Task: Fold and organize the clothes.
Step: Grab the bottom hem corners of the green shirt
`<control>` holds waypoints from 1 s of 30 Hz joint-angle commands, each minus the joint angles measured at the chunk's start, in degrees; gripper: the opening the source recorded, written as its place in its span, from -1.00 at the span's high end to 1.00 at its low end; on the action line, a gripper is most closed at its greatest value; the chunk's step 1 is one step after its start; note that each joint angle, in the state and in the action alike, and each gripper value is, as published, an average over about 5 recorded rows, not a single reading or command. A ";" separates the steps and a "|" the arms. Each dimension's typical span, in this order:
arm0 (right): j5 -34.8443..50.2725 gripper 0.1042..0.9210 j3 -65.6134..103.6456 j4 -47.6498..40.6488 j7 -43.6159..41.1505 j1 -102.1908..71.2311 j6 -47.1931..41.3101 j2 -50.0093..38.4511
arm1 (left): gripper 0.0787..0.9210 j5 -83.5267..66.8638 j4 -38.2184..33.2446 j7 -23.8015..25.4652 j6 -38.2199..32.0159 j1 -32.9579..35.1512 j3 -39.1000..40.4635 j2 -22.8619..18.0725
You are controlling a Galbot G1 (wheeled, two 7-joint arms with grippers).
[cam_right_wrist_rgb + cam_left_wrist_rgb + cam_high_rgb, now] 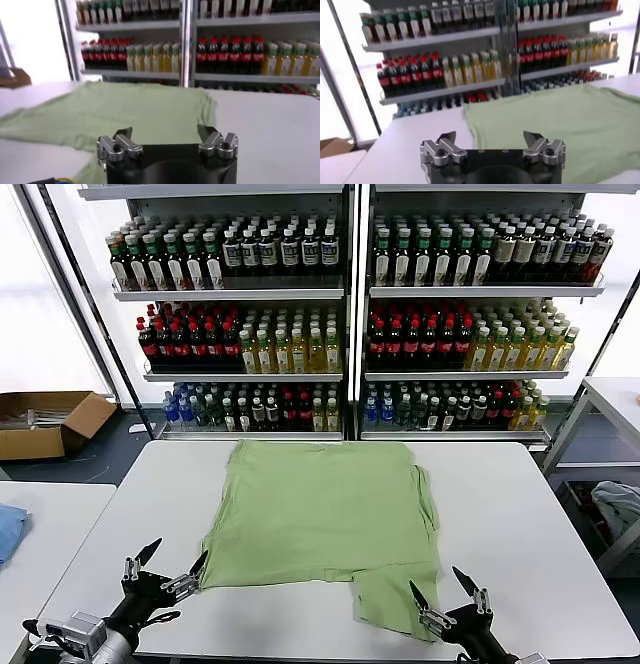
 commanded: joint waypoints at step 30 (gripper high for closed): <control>-1.57 0.15 -4.48 -2.52 3.99 1.05 -5.45 3.45 | -0.06 -4.04 14.06 -6.39 5.69 -5.66 9.31 4.28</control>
